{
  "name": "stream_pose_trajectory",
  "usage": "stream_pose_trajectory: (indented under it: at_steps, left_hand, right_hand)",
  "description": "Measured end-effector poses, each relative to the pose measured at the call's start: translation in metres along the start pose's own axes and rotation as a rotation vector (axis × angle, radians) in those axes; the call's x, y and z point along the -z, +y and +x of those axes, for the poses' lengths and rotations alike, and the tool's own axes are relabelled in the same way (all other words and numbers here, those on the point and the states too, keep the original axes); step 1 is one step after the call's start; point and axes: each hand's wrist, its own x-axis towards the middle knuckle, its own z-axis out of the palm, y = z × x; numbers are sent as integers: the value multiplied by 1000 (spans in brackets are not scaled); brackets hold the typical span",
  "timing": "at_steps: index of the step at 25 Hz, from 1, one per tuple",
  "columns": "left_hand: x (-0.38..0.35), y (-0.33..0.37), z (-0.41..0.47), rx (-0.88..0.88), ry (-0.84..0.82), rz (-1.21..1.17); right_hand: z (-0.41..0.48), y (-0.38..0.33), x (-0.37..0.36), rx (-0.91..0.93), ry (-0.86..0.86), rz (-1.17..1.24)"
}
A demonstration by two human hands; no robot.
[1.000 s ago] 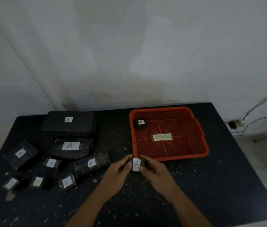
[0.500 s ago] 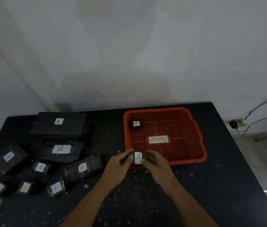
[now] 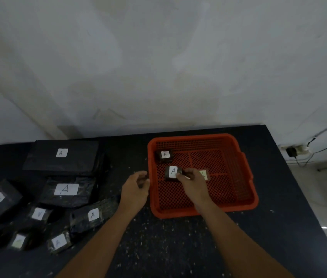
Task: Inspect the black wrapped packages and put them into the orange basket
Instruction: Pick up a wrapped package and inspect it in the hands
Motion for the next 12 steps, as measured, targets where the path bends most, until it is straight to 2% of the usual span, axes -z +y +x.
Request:
stream_pose_trajectory:
  at_steps: [12]
  left_hand:
    - [-11, -13, 16, -17, -60, -35]
  right_hand:
    - [71, 8, -35, -67, 36, -195]
